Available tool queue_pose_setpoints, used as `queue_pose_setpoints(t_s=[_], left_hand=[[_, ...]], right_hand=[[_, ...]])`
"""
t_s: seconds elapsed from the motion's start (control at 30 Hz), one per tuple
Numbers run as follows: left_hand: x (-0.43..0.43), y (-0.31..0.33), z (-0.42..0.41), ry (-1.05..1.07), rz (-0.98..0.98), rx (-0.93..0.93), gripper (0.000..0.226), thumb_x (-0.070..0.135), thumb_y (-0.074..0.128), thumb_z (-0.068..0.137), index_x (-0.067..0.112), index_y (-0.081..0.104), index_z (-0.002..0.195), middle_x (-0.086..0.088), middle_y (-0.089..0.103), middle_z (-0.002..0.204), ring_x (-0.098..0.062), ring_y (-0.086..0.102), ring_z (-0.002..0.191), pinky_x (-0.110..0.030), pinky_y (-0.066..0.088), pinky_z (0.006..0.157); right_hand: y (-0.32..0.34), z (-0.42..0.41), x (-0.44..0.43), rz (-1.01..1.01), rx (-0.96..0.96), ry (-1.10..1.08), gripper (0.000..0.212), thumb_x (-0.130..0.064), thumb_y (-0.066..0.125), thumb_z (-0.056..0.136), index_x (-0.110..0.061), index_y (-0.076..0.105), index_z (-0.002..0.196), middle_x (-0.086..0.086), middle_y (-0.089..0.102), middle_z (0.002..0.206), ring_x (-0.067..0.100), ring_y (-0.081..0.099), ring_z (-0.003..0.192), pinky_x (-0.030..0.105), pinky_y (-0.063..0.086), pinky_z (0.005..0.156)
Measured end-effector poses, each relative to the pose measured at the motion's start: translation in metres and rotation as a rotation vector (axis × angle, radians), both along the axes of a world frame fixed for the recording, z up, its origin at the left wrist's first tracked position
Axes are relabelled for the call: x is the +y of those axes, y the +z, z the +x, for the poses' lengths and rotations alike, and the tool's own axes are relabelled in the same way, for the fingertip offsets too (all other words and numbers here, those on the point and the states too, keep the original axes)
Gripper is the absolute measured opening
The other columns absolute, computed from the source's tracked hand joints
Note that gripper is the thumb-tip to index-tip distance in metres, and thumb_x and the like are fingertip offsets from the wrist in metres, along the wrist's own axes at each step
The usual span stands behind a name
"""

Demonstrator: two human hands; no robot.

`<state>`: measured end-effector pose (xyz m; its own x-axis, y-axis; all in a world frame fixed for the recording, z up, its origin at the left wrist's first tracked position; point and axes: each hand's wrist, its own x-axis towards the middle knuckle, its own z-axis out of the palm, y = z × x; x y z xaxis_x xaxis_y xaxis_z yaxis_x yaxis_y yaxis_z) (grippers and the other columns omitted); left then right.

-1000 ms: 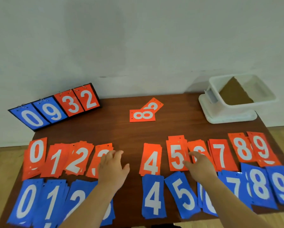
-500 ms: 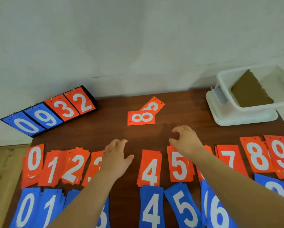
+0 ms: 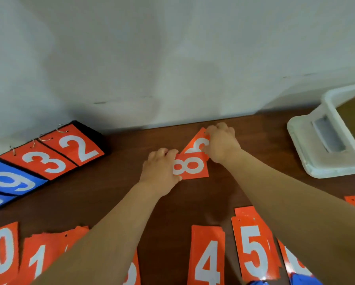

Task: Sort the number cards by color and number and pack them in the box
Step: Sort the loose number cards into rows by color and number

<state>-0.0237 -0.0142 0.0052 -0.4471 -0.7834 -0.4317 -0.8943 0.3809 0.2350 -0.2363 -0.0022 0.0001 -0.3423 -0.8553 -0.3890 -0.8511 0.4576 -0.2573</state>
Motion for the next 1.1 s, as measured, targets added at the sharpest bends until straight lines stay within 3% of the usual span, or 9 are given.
queue_pose_setpoints(t_s=[0.13,0.23,0.33,0.43,0.5,0.6,0.73,0.9,1.1], left_hand=[[-0.006,-0.006,-0.001,0.035,-0.008,0.017,0.074,0.049,0.080,0.079,0.035,0.042,0.142,0.000,0.046,0.138,-0.027,0.044,0.128,-0.044,0.043,0.105],[-0.002,-0.003,-0.001,0.112,0.030,0.081,0.073,0.043,0.085,0.077,0.034,0.045,0.137,0.001,0.049,0.133,-0.024,0.050,0.123,-0.041,0.050,0.101],[0.010,0.004,0.002,0.225,0.096,0.198,0.062,0.028,0.081,0.085,0.034,0.047,0.136,0.001,0.043,0.134,-0.021,0.058,0.116,-0.034,0.055,0.093],[0.029,0.015,0.014,0.396,0.114,0.306,0.056,0.021,0.077,0.089,0.036,0.051,0.136,0.003,0.039,0.137,-0.019,0.056,0.120,-0.031,0.053,0.097],[0.046,0.027,0.024,0.483,0.118,0.392,0.055,0.019,0.078,0.088,0.039,0.054,0.133,0.006,0.041,0.136,-0.015,0.055,0.121,-0.025,0.049,0.095],[0.077,0.056,0.037,0.560,0.103,0.505,0.053,0.020,0.080,0.087,0.045,0.057,0.128,0.011,0.047,0.133,-0.011,0.055,0.118,-0.027,0.052,0.094],[0.132,0.100,0.049,0.558,0.087,0.599,0.043,0.017,0.077,0.089,0.039,0.064,0.123,0.016,0.060,0.126,-0.007,0.058,0.116,-0.030,0.054,0.095],[0.198,0.136,0.049,0.436,0.140,0.620,0.036,0.018,0.070,0.094,0.045,0.066,0.117,0.022,0.064,0.118,-0.003,0.061,0.110,-0.021,0.052,0.089],[0.259,0.170,0.035,0.300,0.202,0.731,0.031,0.016,0.062,0.099,0.046,0.068,0.106,0.027,0.067,0.099,0.005,0.064,0.098,-0.012,0.052,0.072]], right_hand=[[-0.009,-0.004,-0.012,0.044,-0.116,-0.110,0.057,-0.036,0.080,0.082,-0.020,0.054,0.131,0.014,0.038,0.139,0.040,0.054,0.116,0.042,0.049,0.099],[-0.010,-0.010,-0.006,0.006,-0.223,-0.179,0.046,-0.027,0.081,0.083,-0.019,0.059,0.122,0.011,0.053,0.132,0.032,0.060,0.112,0.032,0.049,0.088],[-0.006,-0.015,0.019,-0.127,-0.268,-0.292,0.026,-0.014,0.070,0.089,-0.019,0.063,0.114,0.006,0.067,0.119,0.023,0.061,0.103,0.025,0.039,0.077],[0.015,-0.026,0.060,-0.317,-0.320,-0.431,0.028,-0.006,0.060,0.090,-0.022,0.064,0.113,-0.001,0.066,0.104,0.021,0.061,0.098,0.026,0.040,0.079],[0.036,-0.035,0.095,-0.380,-0.340,-0.453,0.030,-0.009,0.060,0.093,-0.028,0.063,0.116,-0.008,0.062,0.107,0.014,0.057,0.099,0.027,0.042,0.083],[0.076,-0.047,0.149,-0.501,-0.368,-0.437,0.037,-0.013,0.065,0.093,-0.031,0.059,0.125,-0.015,0.061,0.112,0.006,0.055,0.102,0.024,0.042,0.086],[0.131,-0.050,0.213,-0.665,-0.445,-0.419,0.036,-0.014,0.074,0.088,-0.034,0.055,0.111,-0.021,0.064,0.097,-0.001,0.061,0.089,0.020,0.046,0.080],[0.163,-0.030,0.268,-0.555,-0.571,-0.197,0.023,-0.016,0.076,0.086,-0.034,0.066,0.096,-0.021,0.070,0.088,0.002,0.065,0.080,0.010,0.047,0.065],[0.172,0.015,0.327,-0.463,-0.601,-0.062,0.027,-0.015,0.075,0.087,-0.041,0.070,0.096,-0.029,0.068,0.094,-0.004,0.066,0.088,0.016,0.053,0.074]])
